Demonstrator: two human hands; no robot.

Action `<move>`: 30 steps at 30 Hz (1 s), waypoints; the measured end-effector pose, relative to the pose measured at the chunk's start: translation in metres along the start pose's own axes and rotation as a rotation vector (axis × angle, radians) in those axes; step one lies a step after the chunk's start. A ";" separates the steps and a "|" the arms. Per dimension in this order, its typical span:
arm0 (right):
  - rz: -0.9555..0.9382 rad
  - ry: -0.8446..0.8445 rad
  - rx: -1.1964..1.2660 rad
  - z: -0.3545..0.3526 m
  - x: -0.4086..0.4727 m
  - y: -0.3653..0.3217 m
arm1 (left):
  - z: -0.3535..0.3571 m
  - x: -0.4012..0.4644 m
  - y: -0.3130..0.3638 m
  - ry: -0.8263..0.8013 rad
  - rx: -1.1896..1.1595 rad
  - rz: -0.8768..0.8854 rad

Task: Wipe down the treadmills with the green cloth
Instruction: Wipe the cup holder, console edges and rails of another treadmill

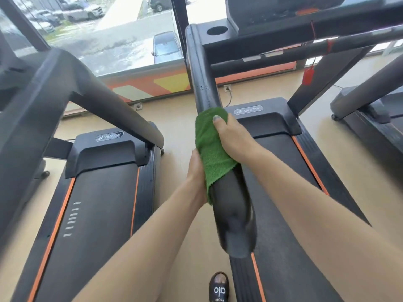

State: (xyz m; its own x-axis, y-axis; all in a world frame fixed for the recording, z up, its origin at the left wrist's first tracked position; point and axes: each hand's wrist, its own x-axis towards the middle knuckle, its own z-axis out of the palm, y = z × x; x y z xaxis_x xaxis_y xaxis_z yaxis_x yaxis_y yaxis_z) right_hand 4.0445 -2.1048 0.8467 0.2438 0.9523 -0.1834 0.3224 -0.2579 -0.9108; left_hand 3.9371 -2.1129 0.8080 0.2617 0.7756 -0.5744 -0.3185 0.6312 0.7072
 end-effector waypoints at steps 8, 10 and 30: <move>-0.113 0.007 -0.380 0.010 -0.083 -0.011 | -0.005 -0.021 -0.002 -0.072 -0.005 -0.050; -0.047 0.005 -0.349 0.010 -0.046 -0.020 | 0.002 0.010 0.016 -0.071 0.018 -0.060; 0.219 0.077 0.088 0.002 -0.003 -0.021 | 0.033 0.051 0.074 0.071 0.437 0.246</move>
State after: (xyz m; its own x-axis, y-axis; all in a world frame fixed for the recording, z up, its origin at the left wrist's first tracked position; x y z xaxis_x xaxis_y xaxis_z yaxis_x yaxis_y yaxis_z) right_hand 4.0354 -2.1015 0.8657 0.3694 0.8592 -0.3539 0.1742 -0.4381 -0.8819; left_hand 3.9575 -2.0266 0.8443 0.1596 0.9089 -0.3852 0.0526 0.3818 0.9227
